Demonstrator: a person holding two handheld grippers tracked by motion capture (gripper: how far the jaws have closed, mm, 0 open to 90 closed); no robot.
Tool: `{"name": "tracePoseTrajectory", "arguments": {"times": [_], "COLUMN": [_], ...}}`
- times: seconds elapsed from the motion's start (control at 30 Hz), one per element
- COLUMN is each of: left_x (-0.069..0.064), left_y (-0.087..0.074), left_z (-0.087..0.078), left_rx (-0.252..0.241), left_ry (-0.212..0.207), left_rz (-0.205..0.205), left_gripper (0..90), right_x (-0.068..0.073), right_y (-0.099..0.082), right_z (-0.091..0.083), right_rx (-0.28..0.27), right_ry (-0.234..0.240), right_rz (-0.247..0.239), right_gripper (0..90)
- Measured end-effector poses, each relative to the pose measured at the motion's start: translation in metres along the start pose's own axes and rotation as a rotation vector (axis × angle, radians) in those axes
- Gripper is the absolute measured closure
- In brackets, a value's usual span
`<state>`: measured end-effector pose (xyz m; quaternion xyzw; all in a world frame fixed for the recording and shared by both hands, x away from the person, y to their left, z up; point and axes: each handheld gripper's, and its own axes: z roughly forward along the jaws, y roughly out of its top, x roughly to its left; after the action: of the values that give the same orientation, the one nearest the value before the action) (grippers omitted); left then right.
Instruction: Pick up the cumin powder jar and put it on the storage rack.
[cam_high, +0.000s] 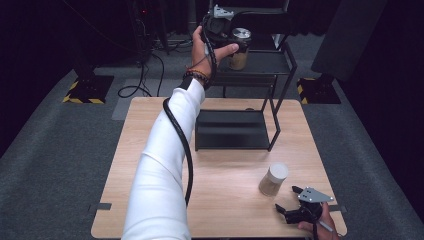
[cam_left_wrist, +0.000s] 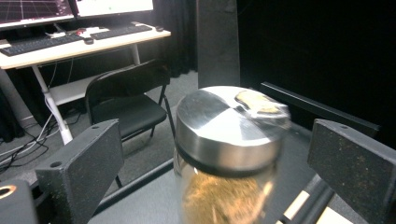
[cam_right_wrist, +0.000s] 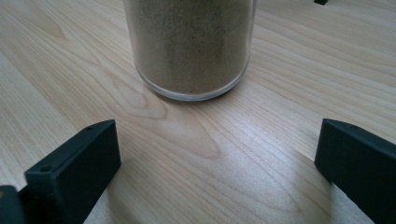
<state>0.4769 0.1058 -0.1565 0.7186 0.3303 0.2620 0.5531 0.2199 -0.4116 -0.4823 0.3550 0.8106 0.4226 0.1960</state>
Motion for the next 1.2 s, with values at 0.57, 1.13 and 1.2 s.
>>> {"name": "tracePoseTrajectory", "arguments": {"times": [0.57, 1.13, 1.2], "left_x": [-0.021, -0.033, -0.037], "left_y": [-0.022, -0.056, -0.059], "left_z": [-0.058, -0.087, -0.088], "left_rx": [-0.018, 0.004, 0.019], "left_ry": [-0.015, -0.031, -0.025], "left_rz": [0.020, 0.017, 0.035], "left_gripper": [0.5, 0.6, 0.5], "right_x": [0.000, 0.001, 0.001], "right_y": [0.000, 0.000, 0.000], "right_z": [0.000, 0.000, 0.000], "right_rx": [0.000, -0.001, -0.001], "right_ry": [0.000, -0.002, -0.002], "right_rz": [0.000, 0.002, 0.002], "right_gripper": [0.1, 0.1, 0.1]}}
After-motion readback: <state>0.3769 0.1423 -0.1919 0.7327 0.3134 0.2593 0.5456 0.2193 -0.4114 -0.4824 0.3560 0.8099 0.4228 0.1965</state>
